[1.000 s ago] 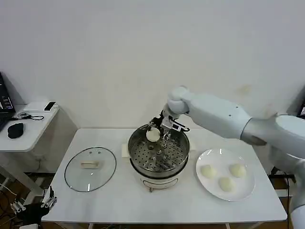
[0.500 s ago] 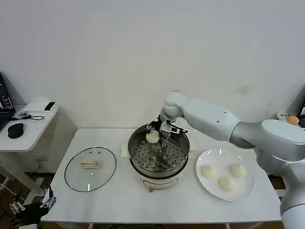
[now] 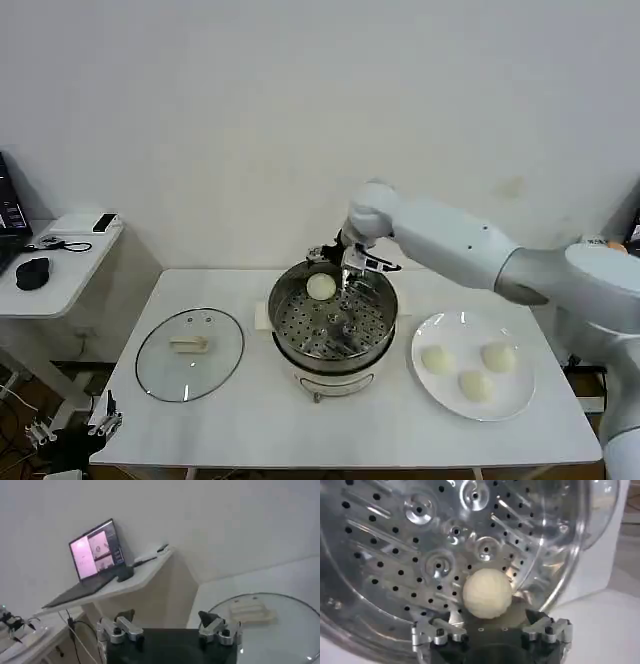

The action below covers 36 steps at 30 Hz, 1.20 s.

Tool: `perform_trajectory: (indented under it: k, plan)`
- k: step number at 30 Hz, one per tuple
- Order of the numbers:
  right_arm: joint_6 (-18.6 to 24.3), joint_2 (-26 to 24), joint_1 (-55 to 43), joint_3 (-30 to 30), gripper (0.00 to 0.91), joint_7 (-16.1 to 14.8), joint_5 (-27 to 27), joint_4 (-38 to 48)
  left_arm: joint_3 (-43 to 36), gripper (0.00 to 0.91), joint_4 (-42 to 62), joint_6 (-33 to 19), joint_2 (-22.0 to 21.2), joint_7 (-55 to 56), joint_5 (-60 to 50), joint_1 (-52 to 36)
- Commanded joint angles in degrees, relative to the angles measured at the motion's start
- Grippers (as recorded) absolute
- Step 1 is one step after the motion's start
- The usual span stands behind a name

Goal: Take steamed baozi put them in steamer then cover it.

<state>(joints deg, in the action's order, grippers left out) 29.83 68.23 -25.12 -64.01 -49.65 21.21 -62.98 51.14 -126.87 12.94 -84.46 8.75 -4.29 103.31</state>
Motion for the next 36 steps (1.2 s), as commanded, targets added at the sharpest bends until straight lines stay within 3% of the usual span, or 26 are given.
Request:
perform_trajectory:
  k: [1, 4, 6, 7, 15, 21, 24, 29, 36]
  plan:
    - [-9.33, -10.47, -8.27, -1.78, 0.907, -2.26, -10.58, -11.94, -0.21, 0.907, -0.83, 0.44, 1.26, -0.25, 0.72, -0.38]
    - [-16.54, -16.41, -11.08, -3.20, 0.907, -3.17, -14.79, -16.28, -0.67, 0.907, -1.29, 0.73, 2.16, -0.37, 0.97, -0.72]
    - [-17.87, -18.35, -11.77, -4.01, 0.907, -3.43, -16.55, -17.51, -1.16, 0.907, -1.38, 0.86, 2.54, -0.42, 0.99, -0.94]
    - [-20.44, -22.28, -12.85, -5.02, 0.907, -3.47, -18.20, -19.58, -1.69, 0.907, -1.46, 0.86, 2.76, -0.41, 0.92, -0.95]
    - [-25.98, -40.23, -13.23, -10.02, 0.907, -2.81, -21.05, -27.82, -4.94, 0.907, -1.51, 1.91, 5.32, -1.20, 0.87, -2.44]
    - [-29.92, -48.03, -5.91, -10.08, 0.907, -2.92, -19.69, -33.61, -4.66, 0.907, -1.32, 2.64, 8.32, -1.69, 2.01, -3.47]
    - [-31.66, -50.67, 2.07, -5.81, 0.907, -2.79, -18.01, -35.58, -4.11, 0.907, -1.00, 2.75, 9.18, -1.77, 2.47, -3.87]
    - [-34.99, -52.34, 12.06, 1.05, 0.907, -2.25, -19.79, -36.75, -3.86, 0.907, -1.16, 2.89, 9.21, -1.88, 2.44, -3.99]
    - [-39.42, -47.37, 20.75, 6.14, 0.907, -1.35, -22.24, -32.07, -3.38, 0.907, -1.44, 2.73, 7.98, -1.84, 1.99, -3.12]
